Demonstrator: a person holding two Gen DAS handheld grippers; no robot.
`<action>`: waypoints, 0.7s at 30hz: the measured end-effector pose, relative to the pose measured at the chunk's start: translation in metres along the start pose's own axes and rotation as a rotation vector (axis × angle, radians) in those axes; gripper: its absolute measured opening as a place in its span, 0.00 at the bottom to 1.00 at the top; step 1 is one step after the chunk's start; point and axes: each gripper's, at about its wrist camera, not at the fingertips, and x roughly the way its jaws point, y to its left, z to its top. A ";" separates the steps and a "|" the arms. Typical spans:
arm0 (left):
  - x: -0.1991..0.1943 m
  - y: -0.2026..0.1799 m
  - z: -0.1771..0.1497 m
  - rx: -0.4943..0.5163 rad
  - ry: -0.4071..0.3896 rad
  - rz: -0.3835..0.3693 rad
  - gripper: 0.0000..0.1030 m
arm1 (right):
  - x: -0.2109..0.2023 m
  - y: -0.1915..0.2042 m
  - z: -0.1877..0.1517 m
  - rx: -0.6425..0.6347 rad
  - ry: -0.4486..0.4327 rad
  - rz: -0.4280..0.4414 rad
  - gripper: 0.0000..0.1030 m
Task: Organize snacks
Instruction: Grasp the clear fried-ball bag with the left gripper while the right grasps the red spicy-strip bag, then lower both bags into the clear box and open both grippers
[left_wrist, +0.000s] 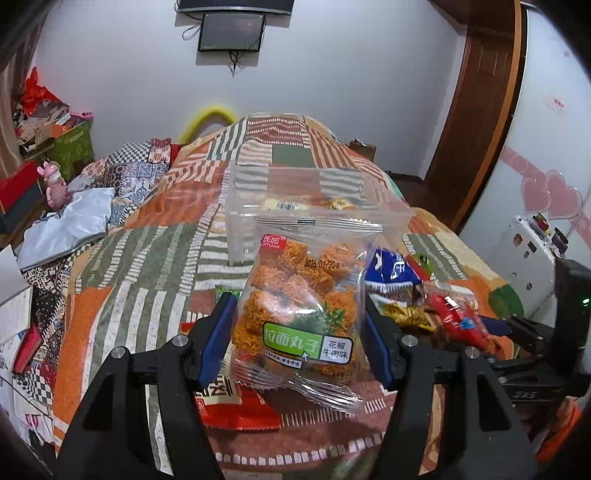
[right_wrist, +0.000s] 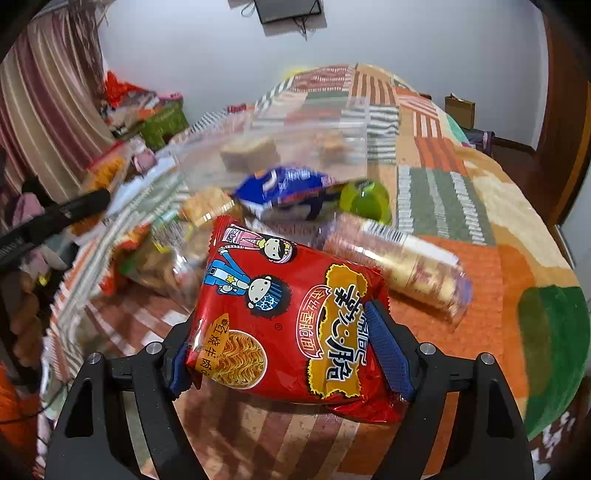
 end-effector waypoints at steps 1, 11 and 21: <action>0.000 0.000 0.002 -0.001 -0.006 0.002 0.62 | -0.004 0.001 0.004 -0.005 -0.013 0.000 0.76; 0.002 0.004 0.040 -0.025 -0.068 0.025 0.62 | -0.027 0.007 0.069 -0.039 -0.174 -0.004 0.76; 0.035 0.010 0.085 -0.044 -0.072 0.039 0.62 | 0.005 0.009 0.123 -0.060 -0.210 -0.004 0.77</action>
